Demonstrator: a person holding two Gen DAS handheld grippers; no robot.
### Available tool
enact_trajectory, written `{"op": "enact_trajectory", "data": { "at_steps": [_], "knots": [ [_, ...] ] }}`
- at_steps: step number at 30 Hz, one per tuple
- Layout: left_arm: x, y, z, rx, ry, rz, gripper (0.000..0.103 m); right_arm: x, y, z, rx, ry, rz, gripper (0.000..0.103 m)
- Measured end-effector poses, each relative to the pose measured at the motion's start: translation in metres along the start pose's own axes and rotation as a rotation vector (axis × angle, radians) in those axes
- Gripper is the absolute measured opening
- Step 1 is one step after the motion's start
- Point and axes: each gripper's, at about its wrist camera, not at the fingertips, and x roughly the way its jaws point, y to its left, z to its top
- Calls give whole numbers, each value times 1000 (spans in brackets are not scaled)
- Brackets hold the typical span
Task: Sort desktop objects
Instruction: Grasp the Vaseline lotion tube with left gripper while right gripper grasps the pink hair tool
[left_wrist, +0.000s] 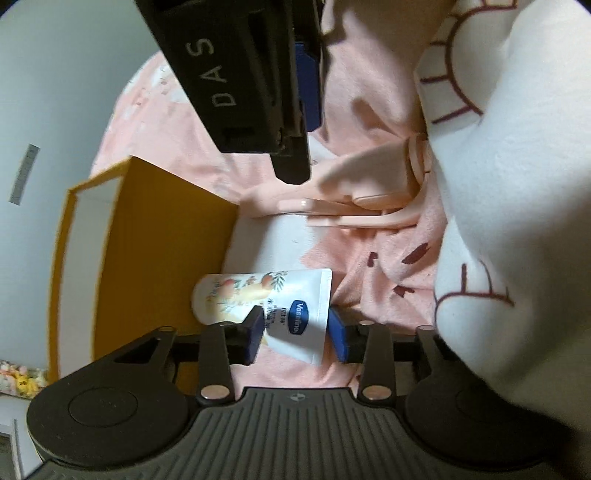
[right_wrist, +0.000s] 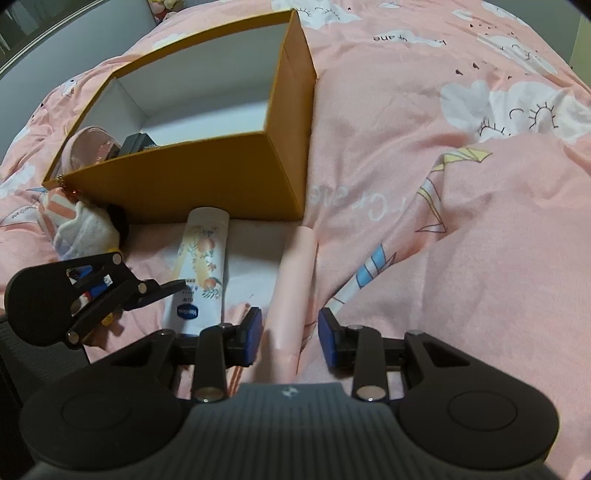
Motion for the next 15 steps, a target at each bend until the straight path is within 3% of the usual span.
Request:
{"op": "enact_trajectory", "data": {
  "at_steps": [7, 8, 11, 15],
  "knots": [
    [-24, -4, -1, 19, -58, 84, 33, -10, 25, -2, -80, -9, 47, 35],
    [-25, -4, -2, 18, -61, 106, 26, -6, 27, -2, -90, -1, 46, 35],
    [-26, 1, -3, -11, -65, 148, 22, 3, 31, -2, -107, 19, 37, 29],
    [-21, 5, -4, -50, -75, 128, 17, 15, 33, 0, -120, 41, 33, 18]
  ]
}}
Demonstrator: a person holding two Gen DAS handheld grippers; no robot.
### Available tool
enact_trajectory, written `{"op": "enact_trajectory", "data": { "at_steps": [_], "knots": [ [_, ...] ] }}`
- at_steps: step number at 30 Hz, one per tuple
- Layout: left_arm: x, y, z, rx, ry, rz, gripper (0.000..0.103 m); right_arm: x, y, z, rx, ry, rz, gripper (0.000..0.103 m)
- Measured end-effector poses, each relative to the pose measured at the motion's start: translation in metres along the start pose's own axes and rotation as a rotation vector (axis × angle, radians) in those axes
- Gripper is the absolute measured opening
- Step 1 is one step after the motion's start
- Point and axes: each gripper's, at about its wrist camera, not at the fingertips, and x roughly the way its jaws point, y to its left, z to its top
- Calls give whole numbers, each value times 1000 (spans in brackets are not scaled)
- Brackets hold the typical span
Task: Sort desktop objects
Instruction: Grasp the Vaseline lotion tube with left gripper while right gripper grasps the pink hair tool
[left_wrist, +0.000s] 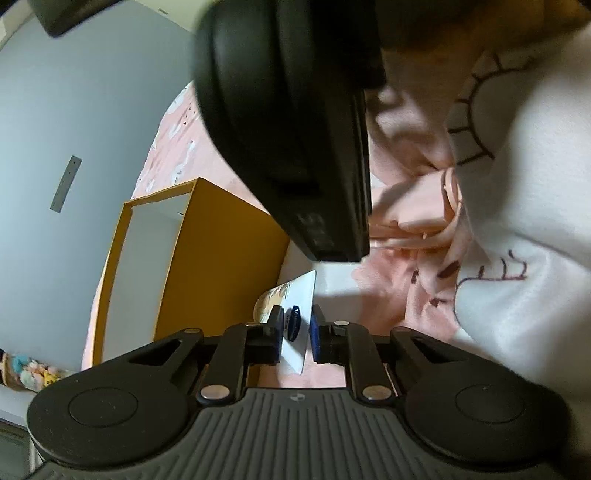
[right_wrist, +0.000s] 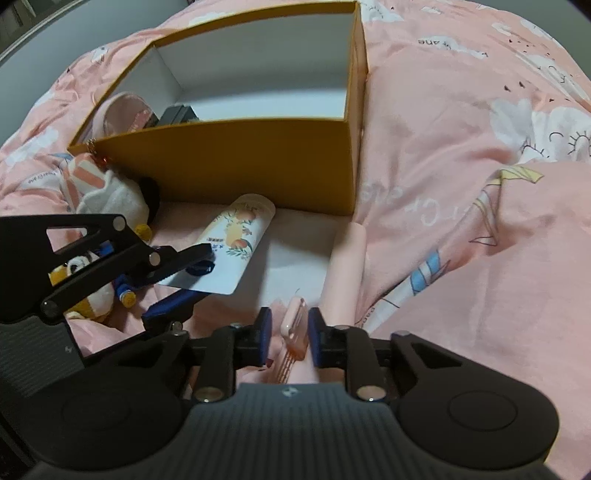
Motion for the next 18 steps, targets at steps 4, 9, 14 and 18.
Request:
{"op": "enact_trajectory", "data": {
  "at_steps": [4, 9, 14, 18],
  "knots": [
    [1, 6, 0, -43, -11, 11, 12, 6, 4, 0, -29, 7, -22, 15],
    [-5, 21, -5, -151, -8, -10, 10, -2, 4, 2, -38, 0, -50, 11],
    [-12, 43, -3, -304, -10, -57, 8, -19, -2, 6, 2, -24, -36, 8],
    [-20, 68, -9, -432, -20, -104, 8, -31, -2, 8, 40, -36, 1, 8]
  ]
}}
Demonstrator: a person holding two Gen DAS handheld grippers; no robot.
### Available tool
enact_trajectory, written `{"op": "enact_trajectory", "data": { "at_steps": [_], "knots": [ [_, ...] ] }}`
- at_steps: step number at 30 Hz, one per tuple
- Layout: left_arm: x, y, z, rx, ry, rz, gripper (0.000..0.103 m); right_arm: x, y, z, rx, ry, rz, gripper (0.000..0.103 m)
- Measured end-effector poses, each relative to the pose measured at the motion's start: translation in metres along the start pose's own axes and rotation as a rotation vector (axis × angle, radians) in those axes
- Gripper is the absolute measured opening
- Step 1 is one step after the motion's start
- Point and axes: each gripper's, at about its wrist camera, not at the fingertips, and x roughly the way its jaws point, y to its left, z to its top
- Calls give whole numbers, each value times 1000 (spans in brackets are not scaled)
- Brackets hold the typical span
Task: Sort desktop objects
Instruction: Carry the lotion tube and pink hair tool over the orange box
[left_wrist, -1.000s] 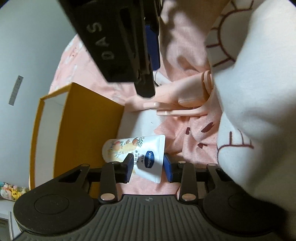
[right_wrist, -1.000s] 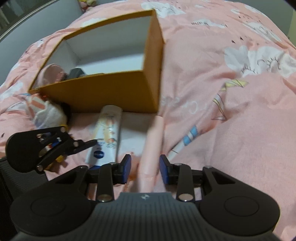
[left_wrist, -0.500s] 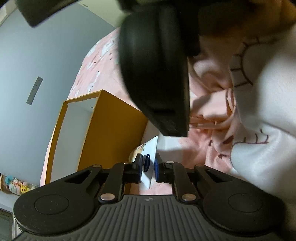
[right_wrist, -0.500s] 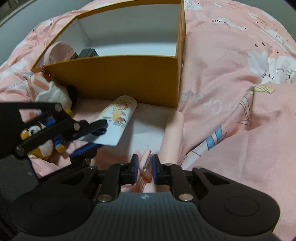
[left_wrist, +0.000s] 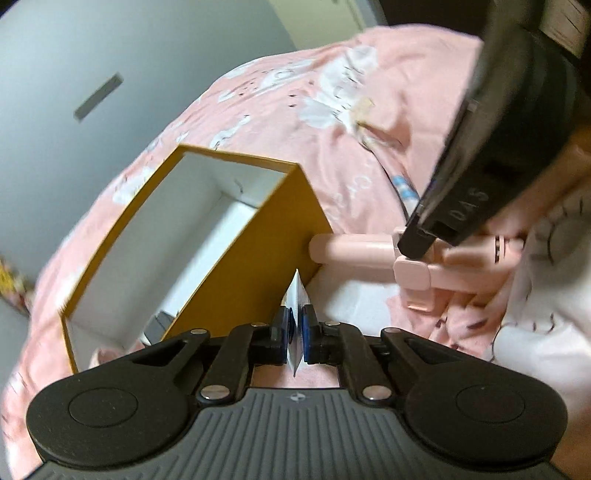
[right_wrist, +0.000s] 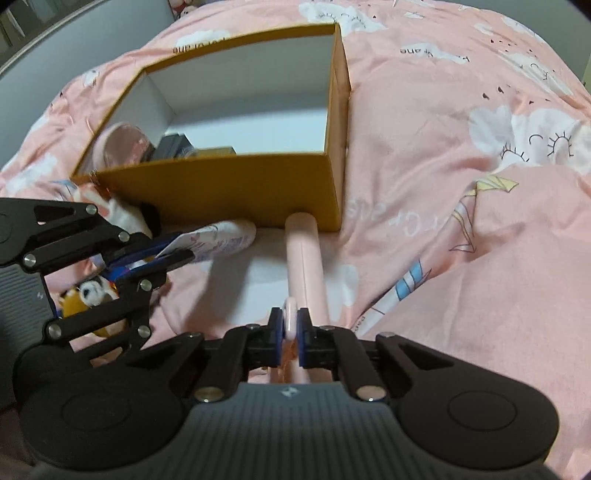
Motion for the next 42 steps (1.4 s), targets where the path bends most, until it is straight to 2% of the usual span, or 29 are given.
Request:
{"op": "enact_trajectory", "data": {
  "at_steps": [6, 10, 14, 18, 25, 28, 32, 36, 39, 42],
  "knots": [
    [-10, 34, -6, -200, -2, -95, 7, -20, 9, 7, -30, -40, -11, 7],
    [-16, 60, -9, -346, -8, -167, 7, -34, 7, 11, -20, -42, 11, 7],
    [-29, 85, -13, -447, -30, -209, 7, -57, 9, 17, -39, -60, 31, 6],
    [-37, 108, -11, -533, -65, -264, 6, -84, 14, 28, -51, -93, 65, 6],
    [-71, 142, -9, -594, -163, -295, 6, -120, 22, 60, -84, -185, 128, 6],
    [-76, 160, -5, -623, -191, -280, 6, -127, 25, 77, -100, -232, 142, 6],
    [-79, 183, 5, -642, -212, -202, 6, -118, 32, 105, -115, -285, 144, 6],
    [-74, 202, 17, -661, -229, -143, 6, -85, 35, 133, -94, -284, 145, 6],
    [-65, 215, 23, -684, -234, -127, 6, -54, 34, 151, -44, -261, 143, 6],
    [-54, 224, 27, -693, -228, -99, 6, -21, 33, 164, -5, -248, 98, 6]
  ]
}}
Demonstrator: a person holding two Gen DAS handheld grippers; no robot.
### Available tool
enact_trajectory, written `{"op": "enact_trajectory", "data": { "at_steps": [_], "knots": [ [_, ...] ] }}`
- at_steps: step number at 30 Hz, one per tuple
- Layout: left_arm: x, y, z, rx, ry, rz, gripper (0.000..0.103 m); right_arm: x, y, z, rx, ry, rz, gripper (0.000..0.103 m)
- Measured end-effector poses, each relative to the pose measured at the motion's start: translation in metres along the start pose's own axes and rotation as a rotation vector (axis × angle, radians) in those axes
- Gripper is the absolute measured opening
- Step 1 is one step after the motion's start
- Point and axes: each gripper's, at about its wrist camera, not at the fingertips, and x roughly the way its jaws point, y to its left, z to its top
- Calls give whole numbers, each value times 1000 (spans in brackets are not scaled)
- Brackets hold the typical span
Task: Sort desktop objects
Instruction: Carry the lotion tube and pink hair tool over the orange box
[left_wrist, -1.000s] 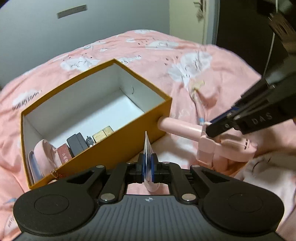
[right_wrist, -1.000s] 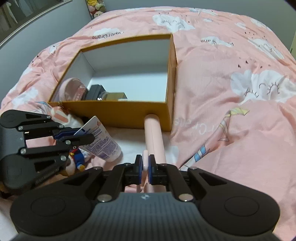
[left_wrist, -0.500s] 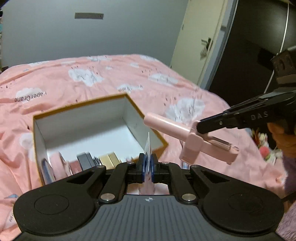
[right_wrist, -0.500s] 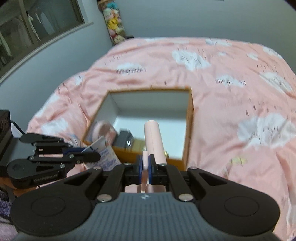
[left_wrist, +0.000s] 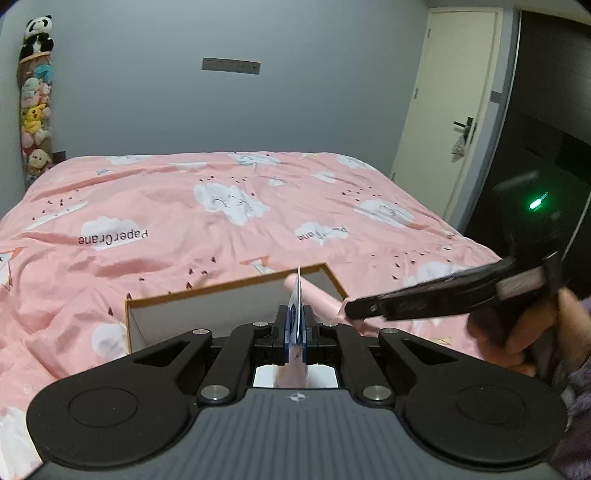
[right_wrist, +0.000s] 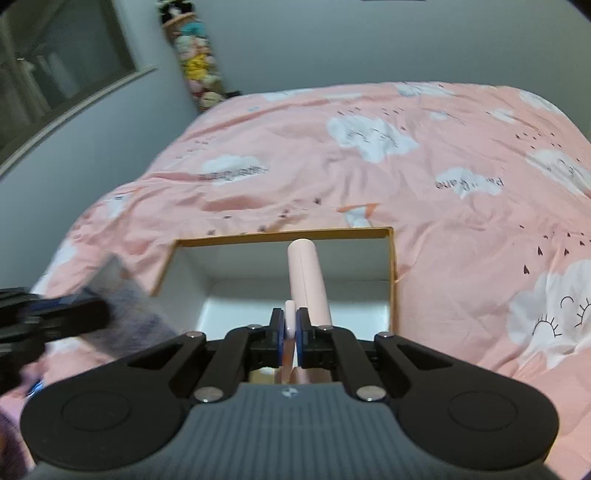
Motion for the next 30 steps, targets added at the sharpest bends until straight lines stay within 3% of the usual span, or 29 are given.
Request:
{"op": "enact_trajectory", "data": {
  "at_steps": [7, 12, 21, 30],
  "knots": [
    [32, 11, -2, -20, 44, 4, 6, 58, -15, -7, 66, 45, -103, 6],
    [49, 18, -5, -25, 69, 8, 6, 83, -14, -13, 38, 53, -183, 6],
    [58, 26, -11, -37, 94, -17, 6, 113, -11, -19, 13, 105, -224, 7],
    [57, 33, -17, -53, 99, -37, 6, 127, -3, -17, -109, 214, -272, 9]
  ]
}}
